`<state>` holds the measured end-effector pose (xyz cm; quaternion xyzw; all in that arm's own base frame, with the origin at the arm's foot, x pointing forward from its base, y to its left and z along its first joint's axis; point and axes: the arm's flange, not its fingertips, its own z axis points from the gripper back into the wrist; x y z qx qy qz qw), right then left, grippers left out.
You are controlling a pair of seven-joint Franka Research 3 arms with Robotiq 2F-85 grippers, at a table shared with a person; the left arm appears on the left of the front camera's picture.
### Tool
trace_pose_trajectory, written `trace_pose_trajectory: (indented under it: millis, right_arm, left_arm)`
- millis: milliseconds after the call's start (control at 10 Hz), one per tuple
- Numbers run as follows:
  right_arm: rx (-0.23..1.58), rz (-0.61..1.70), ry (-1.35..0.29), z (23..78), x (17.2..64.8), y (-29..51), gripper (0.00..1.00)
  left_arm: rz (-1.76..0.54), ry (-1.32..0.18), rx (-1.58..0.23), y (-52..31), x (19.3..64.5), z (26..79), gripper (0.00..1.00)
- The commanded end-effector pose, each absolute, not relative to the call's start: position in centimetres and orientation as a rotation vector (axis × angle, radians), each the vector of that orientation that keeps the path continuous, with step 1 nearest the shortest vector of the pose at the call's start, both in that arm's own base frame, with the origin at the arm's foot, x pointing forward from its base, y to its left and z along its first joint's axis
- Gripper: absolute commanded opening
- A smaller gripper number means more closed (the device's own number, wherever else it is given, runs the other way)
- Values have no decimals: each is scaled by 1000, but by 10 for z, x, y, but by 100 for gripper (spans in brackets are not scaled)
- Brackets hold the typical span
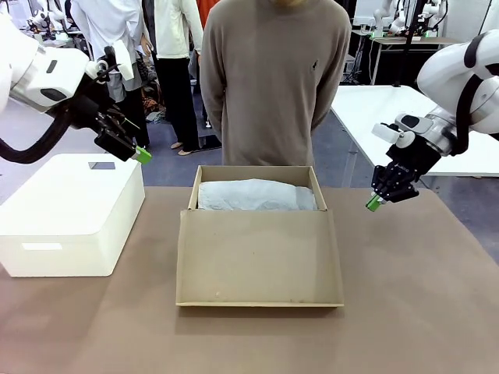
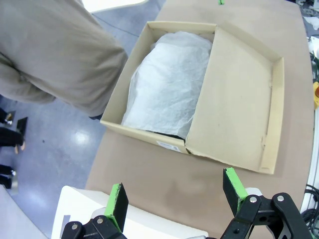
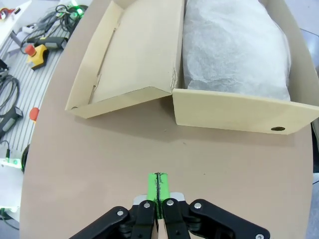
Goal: Pack the shoes into the box.
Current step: Close the Shoes Box.
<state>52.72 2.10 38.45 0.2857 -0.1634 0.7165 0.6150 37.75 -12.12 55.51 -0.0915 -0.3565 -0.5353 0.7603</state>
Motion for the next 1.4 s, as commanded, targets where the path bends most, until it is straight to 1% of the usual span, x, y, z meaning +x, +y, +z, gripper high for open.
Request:
trace_pose_trajectory:
  millis: [0,100,300,900,1300]
  right_arm:
    - [658,1660,-383,388,528,20,0]
    - [658,1651,-376,385,527,21,0]
    - [697,1624,-426,369,533,24,0]
    - [760,1620,-510,331,523,35,0]
    - [777,1669,-547,299,524,45,0]
  left_arm:
    - [-1161,-778,-215,-121,377,554,100]
    - [-1161,-778,-215,-121,377,554,100]
    - [-1161,-778,-215,-121,377,554,100]
    - [-1161,-778,-215,-121,377,554,100]
    - [-1161,-778,-215,-121,377,554,100]
